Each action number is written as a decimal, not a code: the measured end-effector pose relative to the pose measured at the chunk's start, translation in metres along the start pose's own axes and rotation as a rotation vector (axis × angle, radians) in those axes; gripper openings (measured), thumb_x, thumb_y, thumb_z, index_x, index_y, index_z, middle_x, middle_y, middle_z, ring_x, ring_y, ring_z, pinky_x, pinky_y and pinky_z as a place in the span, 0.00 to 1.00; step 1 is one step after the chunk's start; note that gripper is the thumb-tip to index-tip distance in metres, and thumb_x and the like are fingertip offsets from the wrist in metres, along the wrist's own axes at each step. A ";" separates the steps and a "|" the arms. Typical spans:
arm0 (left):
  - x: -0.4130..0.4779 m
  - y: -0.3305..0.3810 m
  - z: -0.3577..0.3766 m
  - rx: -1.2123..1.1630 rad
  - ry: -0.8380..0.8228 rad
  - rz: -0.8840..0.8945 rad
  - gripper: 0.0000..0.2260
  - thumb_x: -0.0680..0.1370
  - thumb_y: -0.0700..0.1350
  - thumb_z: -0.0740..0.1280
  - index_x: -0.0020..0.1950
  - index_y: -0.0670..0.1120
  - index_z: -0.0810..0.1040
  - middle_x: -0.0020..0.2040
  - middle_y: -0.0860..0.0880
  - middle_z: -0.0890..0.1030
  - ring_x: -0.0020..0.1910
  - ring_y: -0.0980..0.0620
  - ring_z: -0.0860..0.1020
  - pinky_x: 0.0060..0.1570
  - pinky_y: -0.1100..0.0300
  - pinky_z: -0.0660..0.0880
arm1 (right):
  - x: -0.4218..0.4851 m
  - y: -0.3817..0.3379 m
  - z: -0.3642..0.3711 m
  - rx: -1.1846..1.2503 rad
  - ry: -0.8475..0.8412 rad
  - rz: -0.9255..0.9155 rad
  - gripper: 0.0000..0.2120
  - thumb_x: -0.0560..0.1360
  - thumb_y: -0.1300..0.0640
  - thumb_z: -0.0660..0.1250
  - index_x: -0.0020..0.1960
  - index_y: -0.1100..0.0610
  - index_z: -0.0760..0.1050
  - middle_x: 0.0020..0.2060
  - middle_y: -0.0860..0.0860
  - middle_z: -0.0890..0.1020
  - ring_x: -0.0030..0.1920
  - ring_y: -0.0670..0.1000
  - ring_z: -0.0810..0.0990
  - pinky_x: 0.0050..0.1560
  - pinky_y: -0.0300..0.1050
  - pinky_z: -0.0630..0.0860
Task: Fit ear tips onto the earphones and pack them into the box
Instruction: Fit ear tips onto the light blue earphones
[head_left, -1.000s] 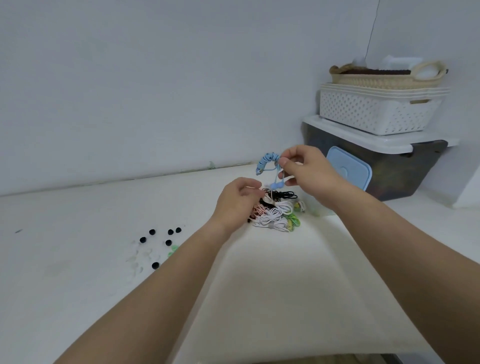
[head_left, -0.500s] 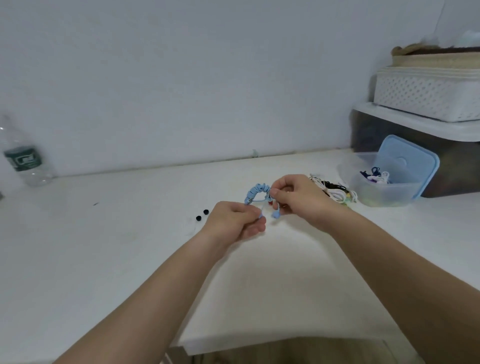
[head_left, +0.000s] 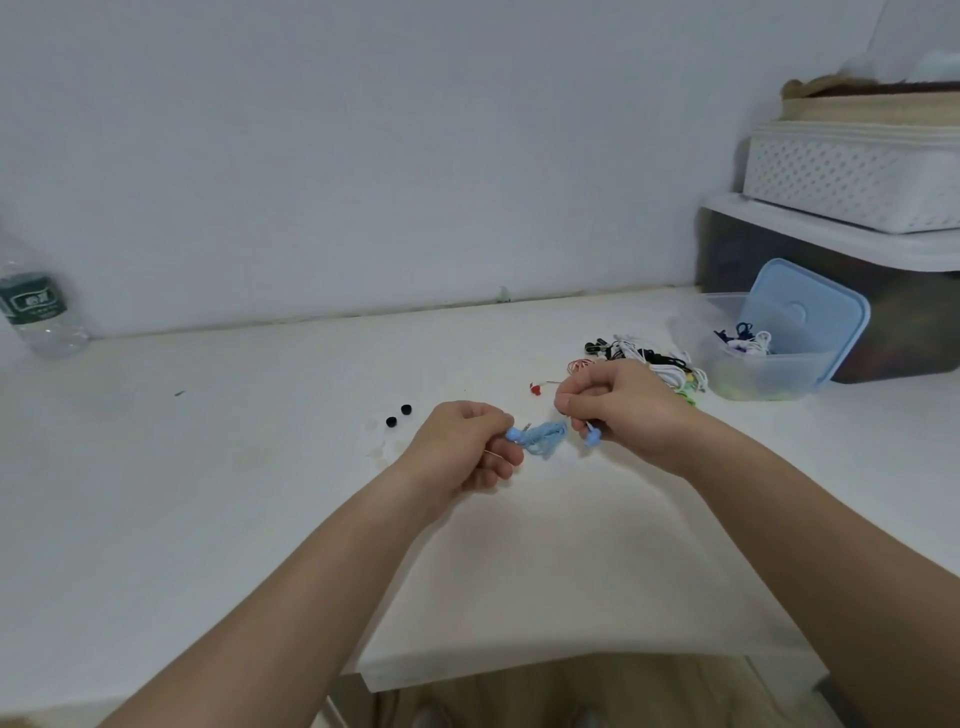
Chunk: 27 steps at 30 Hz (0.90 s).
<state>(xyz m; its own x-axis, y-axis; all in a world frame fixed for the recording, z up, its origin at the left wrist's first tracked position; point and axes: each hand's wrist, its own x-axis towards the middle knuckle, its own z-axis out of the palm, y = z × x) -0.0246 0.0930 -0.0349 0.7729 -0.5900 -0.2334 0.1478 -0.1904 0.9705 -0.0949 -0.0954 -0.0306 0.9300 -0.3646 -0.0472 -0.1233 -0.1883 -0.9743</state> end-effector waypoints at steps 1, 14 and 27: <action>0.001 -0.001 0.000 -0.010 -0.006 0.001 0.05 0.81 0.40 0.63 0.48 0.42 0.78 0.34 0.45 0.80 0.27 0.53 0.74 0.27 0.64 0.71 | -0.001 0.001 -0.002 -0.009 -0.003 0.011 0.01 0.76 0.66 0.71 0.46 0.63 0.80 0.28 0.54 0.79 0.29 0.49 0.76 0.34 0.40 0.74; 0.011 0.003 -0.001 -0.214 -0.022 0.014 0.13 0.84 0.46 0.62 0.54 0.38 0.82 0.45 0.45 0.87 0.43 0.51 0.86 0.36 0.66 0.78 | 0.001 -0.009 0.032 -0.441 -0.017 -0.391 0.07 0.73 0.58 0.74 0.49 0.50 0.80 0.39 0.39 0.84 0.39 0.40 0.82 0.40 0.39 0.79; 0.029 0.019 -0.094 0.295 0.408 0.207 0.06 0.78 0.40 0.68 0.49 0.48 0.83 0.43 0.50 0.86 0.35 0.55 0.81 0.36 0.62 0.74 | 0.043 0.000 0.047 0.091 -0.009 -0.168 0.05 0.81 0.63 0.66 0.51 0.61 0.81 0.38 0.55 0.83 0.33 0.46 0.81 0.40 0.40 0.80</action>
<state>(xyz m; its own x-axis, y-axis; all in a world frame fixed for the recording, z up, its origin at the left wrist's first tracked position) 0.0588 0.1454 -0.0176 0.9529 -0.2975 0.0599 -0.1669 -0.3491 0.9221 -0.0384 -0.0679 -0.0428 0.9378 -0.3272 0.1164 0.0655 -0.1626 -0.9845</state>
